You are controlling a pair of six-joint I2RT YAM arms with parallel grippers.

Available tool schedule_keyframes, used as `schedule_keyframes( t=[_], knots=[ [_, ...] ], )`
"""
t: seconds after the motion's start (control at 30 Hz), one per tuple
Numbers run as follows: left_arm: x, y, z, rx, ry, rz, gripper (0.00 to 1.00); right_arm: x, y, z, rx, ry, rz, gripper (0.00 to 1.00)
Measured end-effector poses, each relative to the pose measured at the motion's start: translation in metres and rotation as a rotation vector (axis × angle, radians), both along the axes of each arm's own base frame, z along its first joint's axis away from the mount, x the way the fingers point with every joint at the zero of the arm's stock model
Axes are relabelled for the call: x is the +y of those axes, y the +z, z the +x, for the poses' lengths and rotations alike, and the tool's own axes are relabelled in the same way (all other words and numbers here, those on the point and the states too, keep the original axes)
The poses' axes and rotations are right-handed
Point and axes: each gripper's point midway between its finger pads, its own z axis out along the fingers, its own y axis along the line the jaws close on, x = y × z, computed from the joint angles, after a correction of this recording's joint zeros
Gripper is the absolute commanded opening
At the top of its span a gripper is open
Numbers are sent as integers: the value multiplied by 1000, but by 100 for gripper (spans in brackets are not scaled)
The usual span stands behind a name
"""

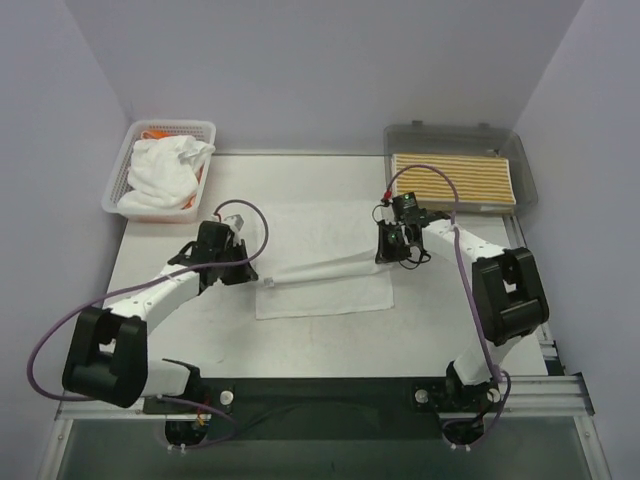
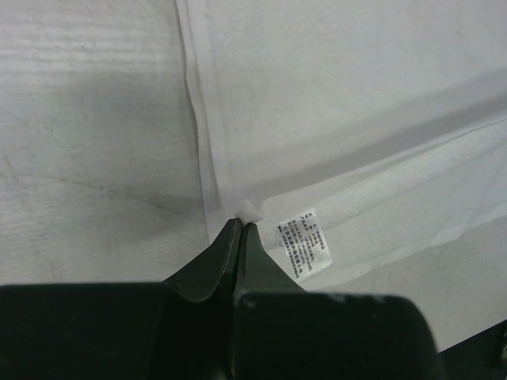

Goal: Fold and stack the towels
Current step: Fold the towel

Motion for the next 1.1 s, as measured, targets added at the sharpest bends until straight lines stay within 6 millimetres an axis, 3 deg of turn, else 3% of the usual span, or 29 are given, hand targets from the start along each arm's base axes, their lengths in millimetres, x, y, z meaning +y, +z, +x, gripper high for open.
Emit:
schedule_keyframes(
  t=[0.17,0.23,0.5,0.83,1.1],
  knots=[
    [-7,-48,-17,160,-22,30,0,-5,-39,-15,115,-4,-35,0],
    [-8,-56,-19,186,-21,29,0,-4,-41,-14,118,-6,-29,0],
    [-11,-56,-6,174,0,19,0,-2,-42,-6,142,-25,-5,0],
    [3,-51,45,148,73,36,0,11,-38,48,99,-39,24,0],
    [5,-19,72,44,42,61,0,12,-18,67,35,-47,24,0]
  ],
)
